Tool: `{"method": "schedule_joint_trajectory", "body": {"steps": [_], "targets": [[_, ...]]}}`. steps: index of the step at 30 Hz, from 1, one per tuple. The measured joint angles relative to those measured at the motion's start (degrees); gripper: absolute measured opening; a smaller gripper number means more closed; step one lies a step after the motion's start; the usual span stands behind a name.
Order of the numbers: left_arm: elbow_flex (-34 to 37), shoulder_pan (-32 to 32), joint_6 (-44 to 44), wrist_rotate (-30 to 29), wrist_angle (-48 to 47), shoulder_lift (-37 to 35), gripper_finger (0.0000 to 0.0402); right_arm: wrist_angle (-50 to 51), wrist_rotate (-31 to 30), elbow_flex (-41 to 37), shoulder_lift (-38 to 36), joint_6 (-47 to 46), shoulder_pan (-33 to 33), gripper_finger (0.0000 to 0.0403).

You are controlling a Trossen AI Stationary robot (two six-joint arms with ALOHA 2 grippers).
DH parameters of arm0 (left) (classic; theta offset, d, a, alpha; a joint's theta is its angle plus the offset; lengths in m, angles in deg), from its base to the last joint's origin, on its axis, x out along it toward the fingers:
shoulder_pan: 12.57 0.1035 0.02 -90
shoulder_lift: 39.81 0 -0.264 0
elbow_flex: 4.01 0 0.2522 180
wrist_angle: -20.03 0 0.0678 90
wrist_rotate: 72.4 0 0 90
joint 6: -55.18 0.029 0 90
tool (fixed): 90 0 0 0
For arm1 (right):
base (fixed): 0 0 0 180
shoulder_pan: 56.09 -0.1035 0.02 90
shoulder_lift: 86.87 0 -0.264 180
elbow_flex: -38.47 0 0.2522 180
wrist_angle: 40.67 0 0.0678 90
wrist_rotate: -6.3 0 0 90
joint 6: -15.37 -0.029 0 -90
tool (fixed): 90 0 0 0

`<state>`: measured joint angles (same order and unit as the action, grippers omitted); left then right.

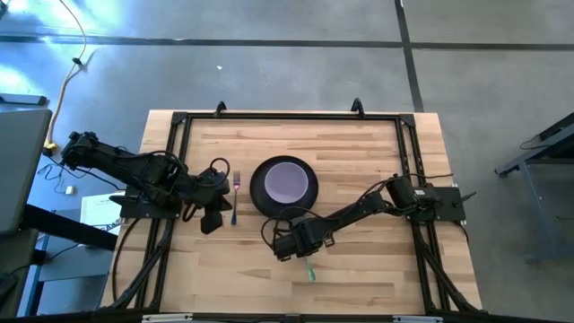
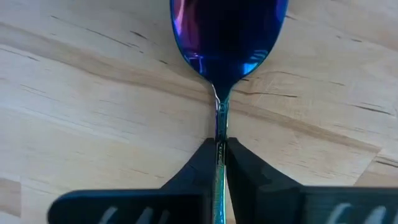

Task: Set table place
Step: Put the dark purple spoon on top of the bowl

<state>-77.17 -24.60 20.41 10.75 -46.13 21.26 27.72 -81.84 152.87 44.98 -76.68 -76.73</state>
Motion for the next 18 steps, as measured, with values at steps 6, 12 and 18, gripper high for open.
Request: {"method": "schedule_joint_trajectory", "body": {"steps": [6,12,18], "targets": [[0.00,0.00,0.00,0.00,-0.02,0.00,0.0008,1.44,-0.14,1.37,0.22,2.45,-0.16,0.0004],[0.00,0.00,0.00,0.02,-0.04,0.00,0.0008,8.53,-2.02,7.39,1.15,6.61,-0.21,0.0002],[0.00,0.00,0.48,0.04,-0.04,0.00,0.0008,14.37,-2.23,13.25,0.81,10.02,-0.16,0.0001]]}}
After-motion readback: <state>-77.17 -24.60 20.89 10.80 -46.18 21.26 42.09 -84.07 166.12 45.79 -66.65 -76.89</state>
